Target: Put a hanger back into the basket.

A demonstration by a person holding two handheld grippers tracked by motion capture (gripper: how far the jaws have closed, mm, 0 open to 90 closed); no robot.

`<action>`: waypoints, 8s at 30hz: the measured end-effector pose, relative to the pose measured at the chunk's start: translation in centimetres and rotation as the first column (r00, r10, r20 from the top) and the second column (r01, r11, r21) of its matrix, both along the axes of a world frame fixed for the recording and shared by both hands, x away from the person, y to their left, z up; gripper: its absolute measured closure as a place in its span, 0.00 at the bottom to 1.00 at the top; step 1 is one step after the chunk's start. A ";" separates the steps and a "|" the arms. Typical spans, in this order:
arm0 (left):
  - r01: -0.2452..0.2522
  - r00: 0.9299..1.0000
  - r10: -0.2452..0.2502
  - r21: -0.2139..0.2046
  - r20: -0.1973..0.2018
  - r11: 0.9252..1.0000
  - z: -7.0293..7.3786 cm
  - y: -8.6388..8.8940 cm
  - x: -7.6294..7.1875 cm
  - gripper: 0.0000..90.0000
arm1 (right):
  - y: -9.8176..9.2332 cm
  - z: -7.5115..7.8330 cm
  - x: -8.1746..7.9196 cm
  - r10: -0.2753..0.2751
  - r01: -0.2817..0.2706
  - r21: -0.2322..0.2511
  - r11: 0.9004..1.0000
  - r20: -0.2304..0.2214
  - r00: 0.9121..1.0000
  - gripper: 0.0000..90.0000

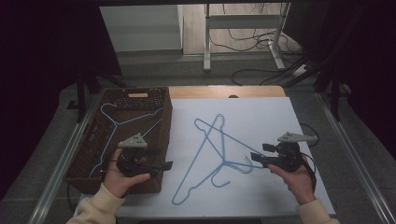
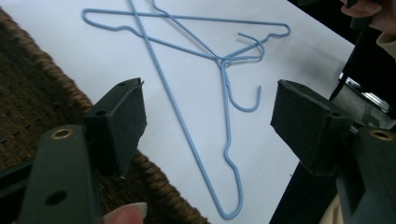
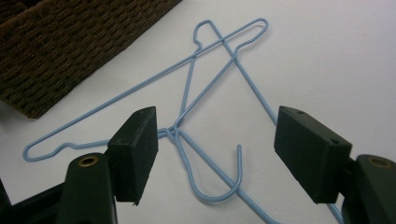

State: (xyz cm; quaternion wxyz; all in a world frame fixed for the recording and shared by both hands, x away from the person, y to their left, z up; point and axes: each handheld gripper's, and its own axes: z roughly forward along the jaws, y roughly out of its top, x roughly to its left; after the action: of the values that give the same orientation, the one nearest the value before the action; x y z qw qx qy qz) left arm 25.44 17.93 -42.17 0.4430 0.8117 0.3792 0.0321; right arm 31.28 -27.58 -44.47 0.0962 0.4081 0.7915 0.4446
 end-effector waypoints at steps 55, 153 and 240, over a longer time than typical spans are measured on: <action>0.164 0.985 -0.159 0.073 -0.068 0.984 -2.3 -9.5 0.7 0.31 | -0.7 0.6 -0.4 -0.022 0.022 0.017 1.000 0.020 1.000 0.34; 0.080 0.986 -0.050 0.192 -0.157 0.978 -7.4 -13.0 3.5 0.96 | 3.4 3.2 -0.5 0.151 -0.142 -0.115 0.983 0.067 0.986 0.52; -0.209 0.977 0.212 -0.266 -0.019 0.941 3.7 9.9 3.4 0.96 | -0.6 -1.1 1.7 0.046 -0.050 -0.120 0.991 -0.041 0.998 0.48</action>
State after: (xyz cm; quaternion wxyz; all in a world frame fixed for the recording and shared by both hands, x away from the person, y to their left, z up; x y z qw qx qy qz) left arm 28.81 27.88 -38.48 0.5440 0.6995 0.4623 0.0320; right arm 33.02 -28.13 -45.54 0.0952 0.3908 0.8283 0.3901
